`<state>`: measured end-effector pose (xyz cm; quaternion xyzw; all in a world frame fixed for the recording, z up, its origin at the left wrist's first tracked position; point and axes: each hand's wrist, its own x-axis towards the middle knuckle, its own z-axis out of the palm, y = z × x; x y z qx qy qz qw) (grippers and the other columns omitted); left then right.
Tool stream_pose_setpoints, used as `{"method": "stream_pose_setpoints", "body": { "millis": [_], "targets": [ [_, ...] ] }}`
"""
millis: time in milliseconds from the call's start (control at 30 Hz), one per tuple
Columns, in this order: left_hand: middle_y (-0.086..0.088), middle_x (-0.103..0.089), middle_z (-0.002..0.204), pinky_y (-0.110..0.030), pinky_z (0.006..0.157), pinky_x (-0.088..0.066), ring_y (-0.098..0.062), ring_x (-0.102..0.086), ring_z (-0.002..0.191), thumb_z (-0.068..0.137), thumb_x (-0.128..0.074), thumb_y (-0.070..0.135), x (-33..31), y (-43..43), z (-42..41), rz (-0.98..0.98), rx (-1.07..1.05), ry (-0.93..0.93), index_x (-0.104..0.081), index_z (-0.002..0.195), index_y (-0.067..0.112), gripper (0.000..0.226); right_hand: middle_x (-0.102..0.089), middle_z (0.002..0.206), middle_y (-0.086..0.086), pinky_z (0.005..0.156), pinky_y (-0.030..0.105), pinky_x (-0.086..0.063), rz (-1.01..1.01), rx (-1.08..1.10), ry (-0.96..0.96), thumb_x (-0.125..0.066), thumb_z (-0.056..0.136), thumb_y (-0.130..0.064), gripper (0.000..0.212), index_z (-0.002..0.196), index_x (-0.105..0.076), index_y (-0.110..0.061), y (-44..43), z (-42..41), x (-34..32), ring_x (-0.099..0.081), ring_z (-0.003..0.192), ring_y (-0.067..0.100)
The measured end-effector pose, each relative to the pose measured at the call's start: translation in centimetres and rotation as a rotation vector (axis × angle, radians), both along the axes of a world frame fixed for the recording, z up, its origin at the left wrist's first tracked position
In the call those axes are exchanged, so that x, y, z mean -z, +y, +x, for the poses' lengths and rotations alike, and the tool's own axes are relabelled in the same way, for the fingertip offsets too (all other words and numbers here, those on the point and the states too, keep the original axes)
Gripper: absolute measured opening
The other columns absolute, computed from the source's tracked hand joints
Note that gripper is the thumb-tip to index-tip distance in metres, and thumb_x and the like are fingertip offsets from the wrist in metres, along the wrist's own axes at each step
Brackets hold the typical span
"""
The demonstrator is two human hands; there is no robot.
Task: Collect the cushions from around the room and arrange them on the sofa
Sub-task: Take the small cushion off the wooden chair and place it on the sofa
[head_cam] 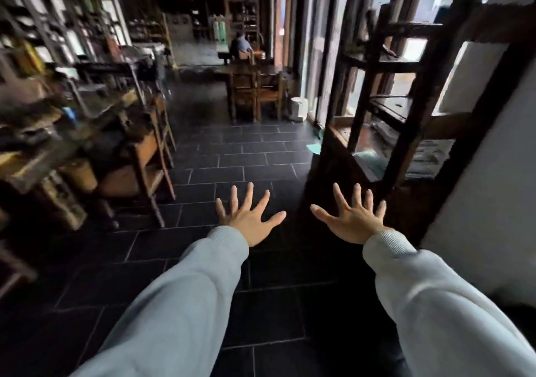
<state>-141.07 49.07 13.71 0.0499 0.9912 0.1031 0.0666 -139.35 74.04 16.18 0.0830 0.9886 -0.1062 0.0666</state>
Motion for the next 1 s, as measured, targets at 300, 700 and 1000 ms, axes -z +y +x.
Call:
{"method": "stream_pose_setpoints", "body": {
  "millis": [300,700,1000],
  "targets": [
    [0.009,0.027,0.168,-0.066,0.118,0.012,-0.038,0.027,0.152,0.066,-0.001,0.097,-3.3,-32.7,-2.3,0.003,-0.447,-0.006,0.008,0.156,0.055,0.099,0.019,0.174,0.011,0.121,0.067,0.017,0.04,-0.39,0.041,-0.008,0.07,-0.103,0.11,0.163,0.013,-0.048,-32.2,-12.7,-3.4,0.02,0.159,0.038],
    [0.004,0.024,0.169,-0.066,0.117,0.007,-0.037,0.017,0.155,0.076,-0.011,0.094,-0.8,-65.9,-2.9,0.091,-0.899,-0.077,0.008,0.156,0.053,0.092,0.01,0.176,0.014,0.122,0.066,0.015,0.077,-0.825,0.0,-0.016,0.075,-0.1,0.107,0.164,0.009,-0.046,-68.0,-22.2,-1.3,0.012,0.161,0.039],
    [0.009,0.028,0.167,-0.066,0.119,0.004,-0.038,0.018,0.155,0.063,-0.012,0.101,4.6,-82.3,-10.4,0.118,-1.161,-0.181,0.007,0.154,0.058,0.102,0.005,0.176,0.014,0.123,0.064,0.013,0.113,-1.061,-0.095,-0.021,0.079,-0.097,0.105,0.165,0.008,-0.044,-89.5,-34.0,3.5,0.007,0.161,0.041]
  ]
}}
